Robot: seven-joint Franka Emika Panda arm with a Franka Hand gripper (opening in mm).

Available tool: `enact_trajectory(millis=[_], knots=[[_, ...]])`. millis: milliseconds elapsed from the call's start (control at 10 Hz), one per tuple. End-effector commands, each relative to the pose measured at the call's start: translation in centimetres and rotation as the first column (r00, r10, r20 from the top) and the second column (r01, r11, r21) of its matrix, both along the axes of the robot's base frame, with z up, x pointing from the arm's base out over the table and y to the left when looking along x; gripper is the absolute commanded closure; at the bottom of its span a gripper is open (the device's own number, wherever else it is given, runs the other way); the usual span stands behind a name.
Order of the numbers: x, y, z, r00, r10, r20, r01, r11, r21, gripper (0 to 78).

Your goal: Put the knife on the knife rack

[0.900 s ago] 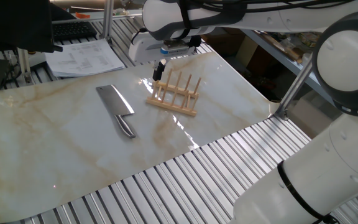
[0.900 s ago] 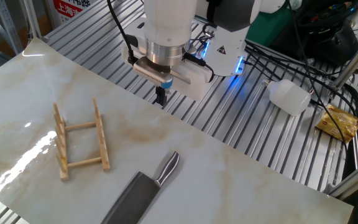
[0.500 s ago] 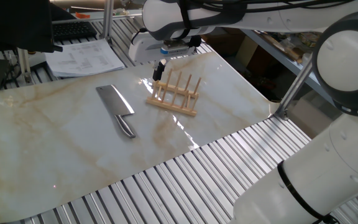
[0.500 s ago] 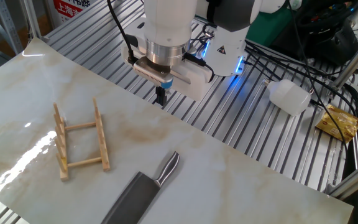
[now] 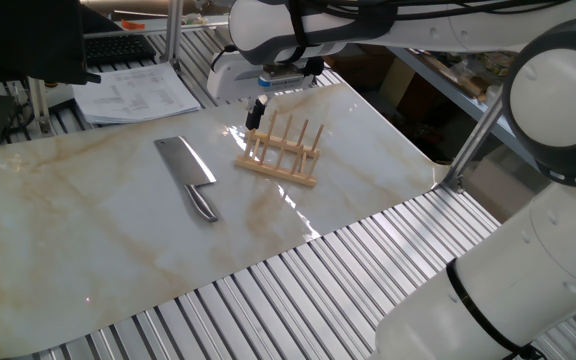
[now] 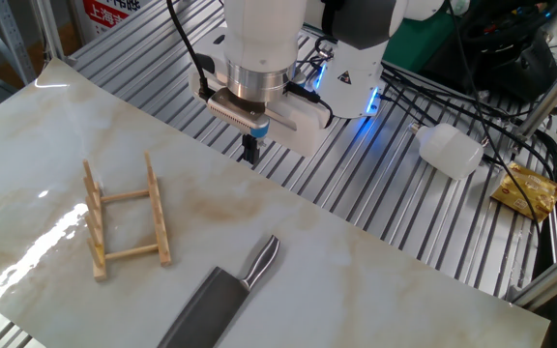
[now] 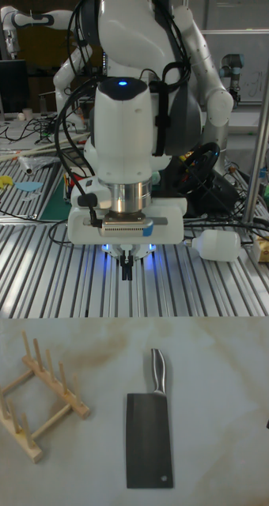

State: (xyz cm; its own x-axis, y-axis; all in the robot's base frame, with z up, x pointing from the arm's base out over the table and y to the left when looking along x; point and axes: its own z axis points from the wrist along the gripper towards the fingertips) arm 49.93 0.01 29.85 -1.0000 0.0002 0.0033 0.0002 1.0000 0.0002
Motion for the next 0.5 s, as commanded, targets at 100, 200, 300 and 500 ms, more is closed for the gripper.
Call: enact_trajectory(millis=[100, 200, 300, 500], knots=[[0.00, 0.00, 0.00, 0.997, -0.074, -0.017, 0.075, 0.995, 0.068, 77.6], [0.00, 0.00, 0.00, 0.999, -0.053, -0.012, 0.053, 0.999, 0.005, 77.6], [0.00, 0.00, 0.00, 0.999, -0.034, -0.011, 0.033, 0.998, -0.044, 77.6], [0.00, 0.00, 0.00, 0.999, -0.034, -0.023, 0.033, 0.999, -0.038, 77.6]])
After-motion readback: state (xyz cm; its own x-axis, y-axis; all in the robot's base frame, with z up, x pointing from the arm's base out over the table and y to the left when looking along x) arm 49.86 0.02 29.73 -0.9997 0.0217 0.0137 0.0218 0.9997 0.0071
